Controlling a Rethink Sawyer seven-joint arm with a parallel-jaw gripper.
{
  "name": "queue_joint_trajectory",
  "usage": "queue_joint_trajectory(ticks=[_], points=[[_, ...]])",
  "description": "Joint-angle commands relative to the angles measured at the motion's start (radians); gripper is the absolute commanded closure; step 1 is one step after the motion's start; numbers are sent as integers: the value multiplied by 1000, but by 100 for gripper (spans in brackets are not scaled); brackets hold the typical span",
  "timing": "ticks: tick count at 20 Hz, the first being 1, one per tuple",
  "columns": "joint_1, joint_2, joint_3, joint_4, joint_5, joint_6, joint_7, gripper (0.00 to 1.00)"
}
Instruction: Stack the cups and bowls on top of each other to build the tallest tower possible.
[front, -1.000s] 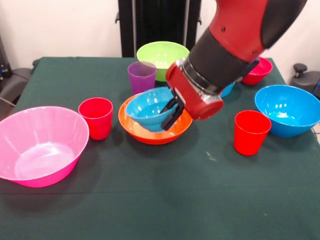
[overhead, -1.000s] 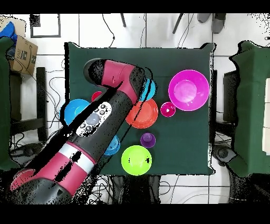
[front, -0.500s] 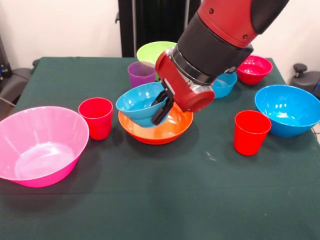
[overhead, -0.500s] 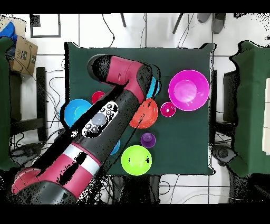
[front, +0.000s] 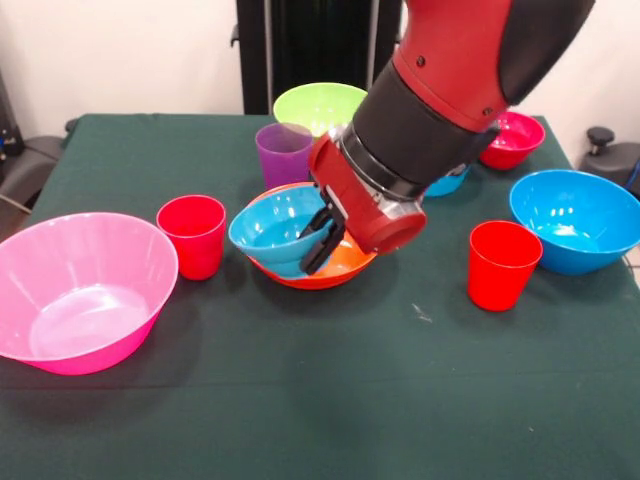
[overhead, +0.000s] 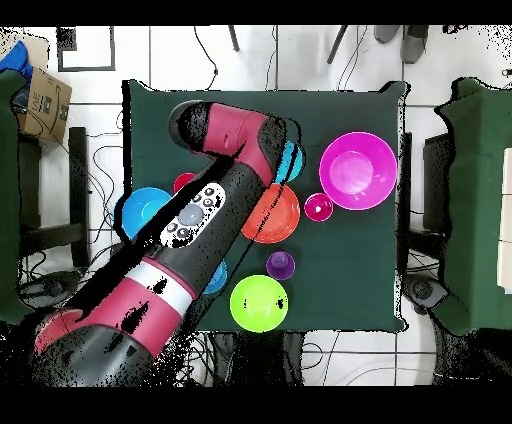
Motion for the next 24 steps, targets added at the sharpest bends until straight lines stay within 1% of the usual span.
queue_joint_trajectory(ticks=[1,8,15,21,23,24], points=[[-18,106,58,-115,-2,44,227,100],[-45,138,32,-184,20,77,244,100],[-72,178,-8,-272,49,125,293,100],[-81,201,-31,-310,67,141,327,100],[-84,211,-49,-322,58,137,314,100],[-84,209,-40,-320,59,136,304,100]])
